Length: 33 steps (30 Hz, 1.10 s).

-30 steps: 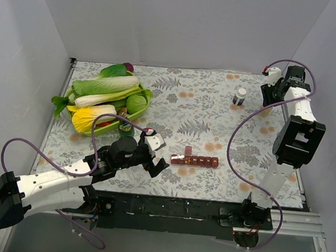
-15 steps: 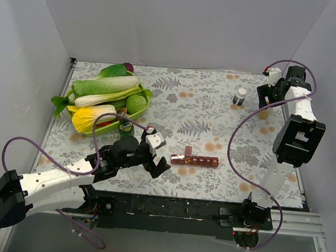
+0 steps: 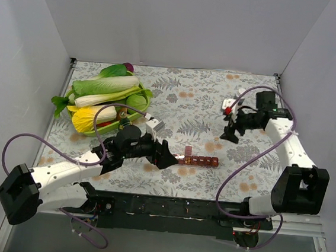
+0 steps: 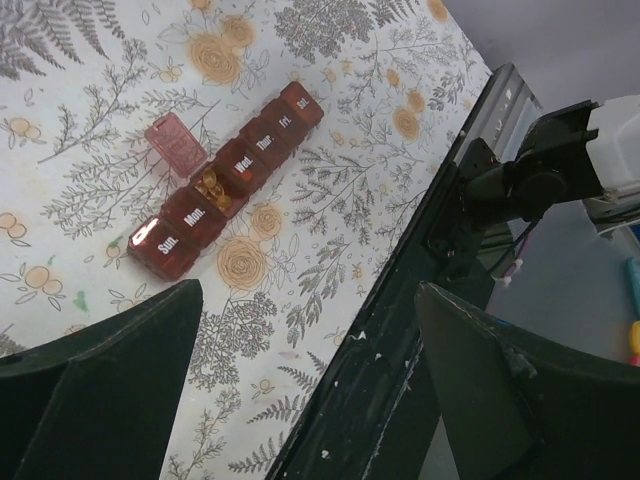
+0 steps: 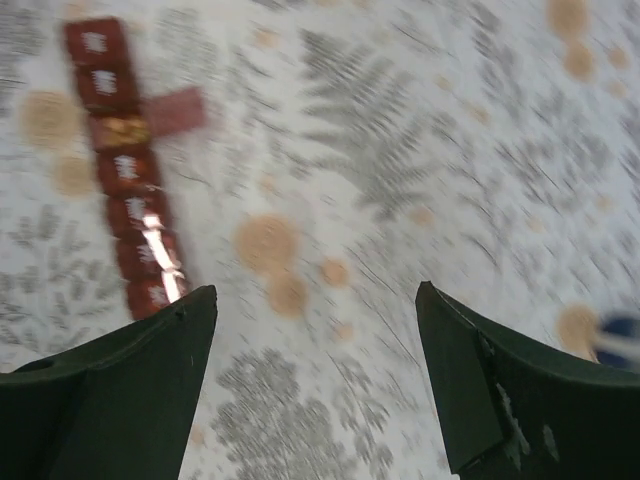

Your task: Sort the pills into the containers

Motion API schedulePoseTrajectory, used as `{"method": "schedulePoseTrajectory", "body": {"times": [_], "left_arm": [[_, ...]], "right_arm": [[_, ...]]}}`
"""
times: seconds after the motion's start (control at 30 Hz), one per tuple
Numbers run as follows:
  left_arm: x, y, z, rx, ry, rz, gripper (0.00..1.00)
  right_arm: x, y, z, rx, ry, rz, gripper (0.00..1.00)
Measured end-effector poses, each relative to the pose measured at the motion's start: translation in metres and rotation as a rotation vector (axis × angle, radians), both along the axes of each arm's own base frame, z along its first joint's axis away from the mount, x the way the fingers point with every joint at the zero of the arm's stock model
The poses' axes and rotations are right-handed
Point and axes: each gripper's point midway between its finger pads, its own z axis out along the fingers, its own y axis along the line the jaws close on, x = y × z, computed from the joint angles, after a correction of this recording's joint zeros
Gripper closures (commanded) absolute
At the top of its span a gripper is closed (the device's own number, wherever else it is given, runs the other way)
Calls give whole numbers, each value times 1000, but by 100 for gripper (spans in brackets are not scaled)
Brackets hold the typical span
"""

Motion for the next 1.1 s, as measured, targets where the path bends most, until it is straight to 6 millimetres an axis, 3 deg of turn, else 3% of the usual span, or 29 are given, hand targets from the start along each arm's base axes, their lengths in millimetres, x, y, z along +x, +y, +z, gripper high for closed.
{"method": "schedulePoseTrajectory", "body": {"times": [0.1, 0.17, 0.27, 0.4, 0.77, 0.93, 1.1], "left_arm": [[-1, -3, -11, 12, 66, 7, 11], [1, -2, -17, 34, 84, 15, 11], [15, -4, -17, 55, 96, 42, 11], [48, -5, -13, 55, 114, 106, 13], [98, -26, -57, 64, 291, 117, 31], [119, -37, -66, 50, 329, 98, 41], [123, -42, -84, 60, 379, 74, 57]], "right_arm": [[-53, 60, -15, 83, 38, 272, 12], [-79, 80, -33, 103, 77, 374, 12], [-106, 91, -62, 97, 125, 450, 12], [-127, 90, -96, 38, 126, 481, 12], [-124, 74, -129, -86, 34, 446, 15], [-122, 70, -134, -109, 30, 434, 19], [-120, 70, -137, -115, 32, 427, 25]]}}
